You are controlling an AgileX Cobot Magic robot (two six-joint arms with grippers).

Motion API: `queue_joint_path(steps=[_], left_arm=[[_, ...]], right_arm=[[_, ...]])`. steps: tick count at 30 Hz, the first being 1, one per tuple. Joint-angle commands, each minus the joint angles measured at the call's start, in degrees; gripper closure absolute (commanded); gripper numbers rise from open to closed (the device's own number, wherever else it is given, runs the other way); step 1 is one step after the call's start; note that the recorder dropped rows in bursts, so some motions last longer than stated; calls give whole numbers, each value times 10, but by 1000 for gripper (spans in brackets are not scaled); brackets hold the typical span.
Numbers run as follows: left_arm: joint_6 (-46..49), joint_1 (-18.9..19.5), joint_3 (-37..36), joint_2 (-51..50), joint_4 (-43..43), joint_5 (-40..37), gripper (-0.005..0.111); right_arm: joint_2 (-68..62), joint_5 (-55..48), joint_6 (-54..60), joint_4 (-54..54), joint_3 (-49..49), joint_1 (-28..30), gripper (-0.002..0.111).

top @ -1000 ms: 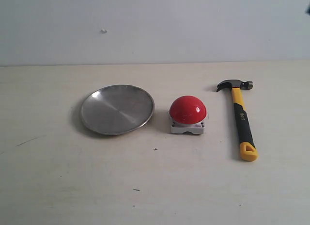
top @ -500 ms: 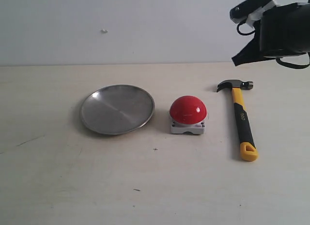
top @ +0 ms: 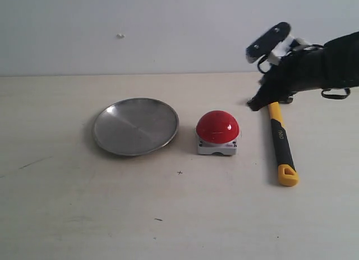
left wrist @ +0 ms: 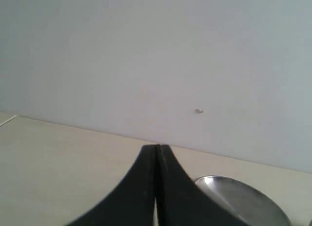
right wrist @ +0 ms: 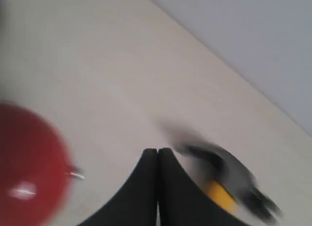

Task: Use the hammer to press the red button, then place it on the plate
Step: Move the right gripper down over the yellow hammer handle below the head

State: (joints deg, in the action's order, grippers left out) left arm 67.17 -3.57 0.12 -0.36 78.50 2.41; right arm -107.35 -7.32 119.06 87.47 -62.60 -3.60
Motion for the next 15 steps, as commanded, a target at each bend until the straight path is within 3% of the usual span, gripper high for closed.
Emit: queue_joint_path(steps=[1, 2, 3, 5, 7, 9, 11, 15], left_arm=[[1, 2, -1, 4, 2, -2, 107], [1, 2, -1, 4, 2, -2, 107], [1, 2, -1, 4, 2, -2, 107], [1, 2, -1, 4, 2, -2, 107], [1, 2, -1, 4, 2, -2, 107], [1, 2, -1, 4, 2, -2, 107], [1, 2, -1, 4, 2, -2, 107], [1, 2, -1, 4, 2, -2, 107]], right_arm=[[21, -229, -200, -166, -43, 25, 108], [23, -242, -291, -220, -59, 36, 108], [24, -262, -452, -297, -90, 56, 108], [22, -333, -844, -558, -166, 102, 108], [19, -381, -1044, -701, -202, 121, 108], [19, -415, -1171, -816, -214, 126, 108], [19, -429, -1226, -881, -214, 126, 105], [5, -428, -1222, -847, -215, 108, 88]])
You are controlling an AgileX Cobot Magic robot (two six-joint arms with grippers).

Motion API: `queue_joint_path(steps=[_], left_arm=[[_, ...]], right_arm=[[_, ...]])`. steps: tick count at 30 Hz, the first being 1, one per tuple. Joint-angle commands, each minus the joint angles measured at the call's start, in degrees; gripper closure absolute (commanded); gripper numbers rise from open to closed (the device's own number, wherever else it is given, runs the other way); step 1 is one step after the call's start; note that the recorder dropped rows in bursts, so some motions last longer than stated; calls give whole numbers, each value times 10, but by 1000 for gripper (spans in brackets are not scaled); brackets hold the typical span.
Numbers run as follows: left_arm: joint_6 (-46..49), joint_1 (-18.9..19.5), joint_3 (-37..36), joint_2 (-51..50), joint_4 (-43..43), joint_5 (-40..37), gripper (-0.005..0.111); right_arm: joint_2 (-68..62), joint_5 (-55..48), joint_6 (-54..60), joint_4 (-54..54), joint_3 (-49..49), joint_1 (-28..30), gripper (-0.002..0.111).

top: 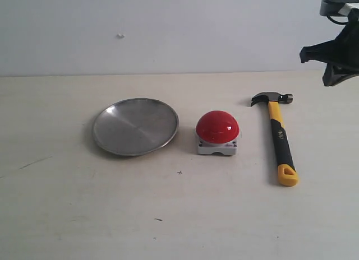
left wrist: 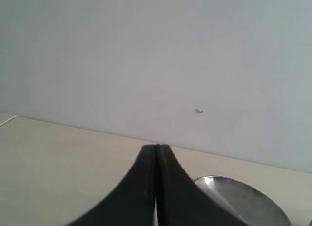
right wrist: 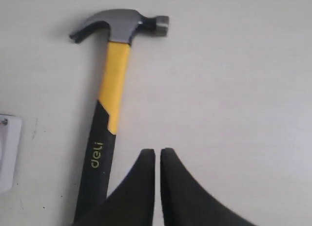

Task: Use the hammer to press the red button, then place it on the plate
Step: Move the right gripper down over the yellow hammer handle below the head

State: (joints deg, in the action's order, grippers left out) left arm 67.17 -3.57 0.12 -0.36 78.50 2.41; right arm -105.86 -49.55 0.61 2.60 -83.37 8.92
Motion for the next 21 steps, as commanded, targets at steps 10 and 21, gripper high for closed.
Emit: queue_joint_path(steps=[10, 21], left_arm=[[1, 2, -1, 4, 2, -2, 107], [1, 2, -1, 4, 2, -2, 107]], right_arm=[[-152, -43, -81, 19, -122, -42, 55], [-253, -56, -99, 7, -211, -63, 55]])
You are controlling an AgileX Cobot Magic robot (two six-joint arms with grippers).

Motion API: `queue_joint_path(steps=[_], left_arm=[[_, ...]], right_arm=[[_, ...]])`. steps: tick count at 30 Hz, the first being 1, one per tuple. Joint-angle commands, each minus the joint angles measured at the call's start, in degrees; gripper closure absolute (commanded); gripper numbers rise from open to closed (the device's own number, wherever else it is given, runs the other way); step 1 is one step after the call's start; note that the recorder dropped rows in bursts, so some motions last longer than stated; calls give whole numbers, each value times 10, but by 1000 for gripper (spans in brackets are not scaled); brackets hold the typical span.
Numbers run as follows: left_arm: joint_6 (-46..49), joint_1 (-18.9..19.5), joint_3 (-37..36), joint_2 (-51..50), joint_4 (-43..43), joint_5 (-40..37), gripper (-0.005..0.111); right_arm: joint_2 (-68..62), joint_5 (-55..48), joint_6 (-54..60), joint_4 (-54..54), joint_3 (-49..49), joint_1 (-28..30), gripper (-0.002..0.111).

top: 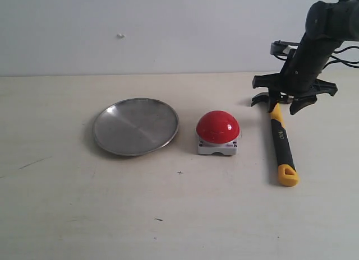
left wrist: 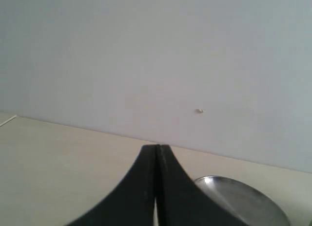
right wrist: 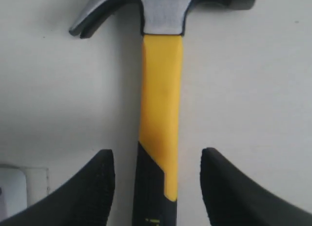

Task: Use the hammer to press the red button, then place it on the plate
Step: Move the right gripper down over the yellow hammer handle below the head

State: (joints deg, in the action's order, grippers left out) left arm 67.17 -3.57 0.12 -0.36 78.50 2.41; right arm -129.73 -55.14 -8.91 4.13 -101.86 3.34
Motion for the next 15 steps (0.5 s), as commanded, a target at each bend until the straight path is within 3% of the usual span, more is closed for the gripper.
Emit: queue_joint_path(steps=[1, 15], left_arm=[[1, 2, -1, 4, 2, -5, 107], [1, 2, -1, 4, 2, -5, 107]], right_arm=[[-17, 1, -3, -8, -33, -7, 55], [-82, -25, -43, -51, -111, -7, 55]])
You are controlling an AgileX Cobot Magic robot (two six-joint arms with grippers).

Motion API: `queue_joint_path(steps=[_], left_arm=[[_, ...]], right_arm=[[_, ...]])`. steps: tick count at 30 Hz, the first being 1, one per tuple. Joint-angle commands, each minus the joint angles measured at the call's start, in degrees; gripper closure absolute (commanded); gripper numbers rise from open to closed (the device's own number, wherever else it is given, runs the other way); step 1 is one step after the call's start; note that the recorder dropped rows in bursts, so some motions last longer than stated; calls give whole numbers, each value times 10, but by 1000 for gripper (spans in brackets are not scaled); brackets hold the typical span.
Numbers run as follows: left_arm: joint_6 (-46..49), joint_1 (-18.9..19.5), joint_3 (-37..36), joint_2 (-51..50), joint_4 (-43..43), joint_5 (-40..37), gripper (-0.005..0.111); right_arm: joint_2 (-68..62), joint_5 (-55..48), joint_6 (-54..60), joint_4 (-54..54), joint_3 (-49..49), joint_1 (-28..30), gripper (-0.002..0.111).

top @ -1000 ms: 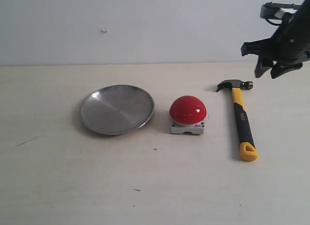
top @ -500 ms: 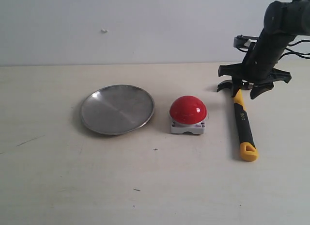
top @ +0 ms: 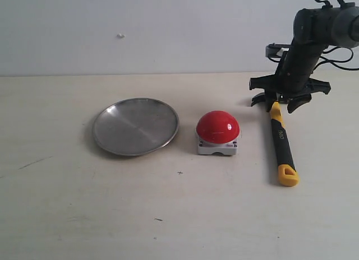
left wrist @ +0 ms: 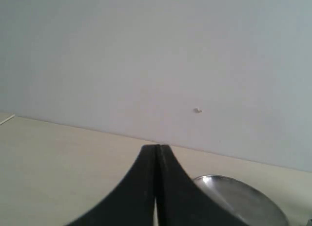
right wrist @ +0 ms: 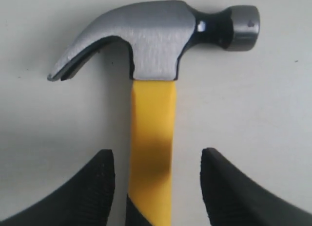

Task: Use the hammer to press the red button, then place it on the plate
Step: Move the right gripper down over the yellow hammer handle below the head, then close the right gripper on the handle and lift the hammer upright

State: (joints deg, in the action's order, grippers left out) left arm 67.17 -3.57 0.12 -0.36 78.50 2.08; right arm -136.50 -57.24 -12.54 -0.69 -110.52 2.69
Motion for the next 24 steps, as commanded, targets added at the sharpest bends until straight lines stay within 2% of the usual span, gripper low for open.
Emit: queue_joint_path(steps=[1, 10, 16, 22, 24], left_arm=[[1, 2, -1, 4, 2, -1, 107], [1, 2, -1, 4, 2, -1, 107], [1, 2, -1, 4, 2, -1, 107], [1, 2, -1, 4, 2, -1, 107], [1, 2, -1, 4, 2, -1, 107]], right_arm=[[-20, -7, -6, -3, -31, 0, 55], [-58, -30, -6, -3, -72, 0, 56], [-75, -43, -6, -3, -89, 0, 66], [-84, -51, -6, -3, -89, 0, 66], [-84, -57, -6, -3, -89, 0, 71]])
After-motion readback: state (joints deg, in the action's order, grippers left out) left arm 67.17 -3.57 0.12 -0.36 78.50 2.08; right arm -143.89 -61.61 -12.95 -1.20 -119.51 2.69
